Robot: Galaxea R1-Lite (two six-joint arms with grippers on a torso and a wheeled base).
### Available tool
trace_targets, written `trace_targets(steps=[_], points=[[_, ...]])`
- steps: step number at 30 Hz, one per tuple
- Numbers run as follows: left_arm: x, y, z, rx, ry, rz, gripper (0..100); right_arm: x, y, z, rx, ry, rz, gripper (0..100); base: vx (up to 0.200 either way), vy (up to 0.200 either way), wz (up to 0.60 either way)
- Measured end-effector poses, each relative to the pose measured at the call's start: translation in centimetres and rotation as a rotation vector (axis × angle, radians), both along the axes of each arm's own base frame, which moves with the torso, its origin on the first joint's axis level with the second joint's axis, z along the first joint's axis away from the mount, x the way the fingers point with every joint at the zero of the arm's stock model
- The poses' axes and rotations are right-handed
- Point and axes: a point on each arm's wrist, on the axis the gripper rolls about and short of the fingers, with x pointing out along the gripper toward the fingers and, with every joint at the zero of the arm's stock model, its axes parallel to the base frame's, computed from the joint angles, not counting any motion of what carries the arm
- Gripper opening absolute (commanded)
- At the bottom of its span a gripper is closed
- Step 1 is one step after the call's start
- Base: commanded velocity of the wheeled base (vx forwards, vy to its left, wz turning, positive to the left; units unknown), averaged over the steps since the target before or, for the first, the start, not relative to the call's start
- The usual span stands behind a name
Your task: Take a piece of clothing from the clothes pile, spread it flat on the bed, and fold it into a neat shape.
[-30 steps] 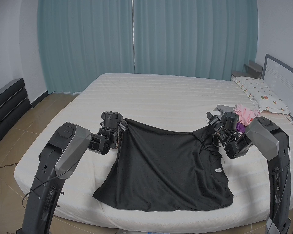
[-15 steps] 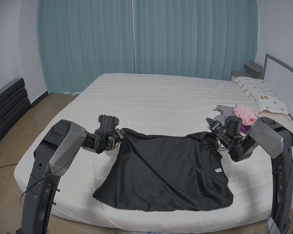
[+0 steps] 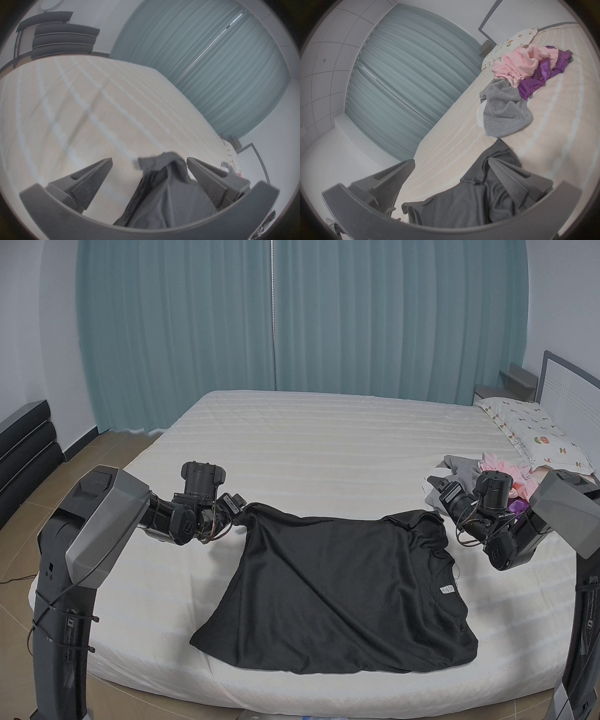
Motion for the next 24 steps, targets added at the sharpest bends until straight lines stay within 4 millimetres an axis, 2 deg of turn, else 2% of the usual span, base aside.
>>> trace_targets(steps=[5,12,19,24], points=[[-2.5,0.8,-0.3,-0.019,0.066,-0.037,100,-2.4,-0.5,-0.5,-0.006,0.052,0.022,100,0.0,0.0,0.0],[-7.8,1.6,-0.5,-0.022,0.127,-0.062,100,-7.0,-1.0,-0.9,-0.03,0.131,0.049,100,0.0,0.0,0.0],[-14.1,2.0,-0.1,-0.049,0.179,-0.067,100,-13.1,-1.2,-1.4,-0.072,0.216,0.084,100,0.0,0.0,0.0],[-17.6,2.2,0.8,-0.087,0.18,-0.065,100,-17.0,-1.4,-1.3,-0.089,0.232,0.104,100,0.0,0.0,0.0]])
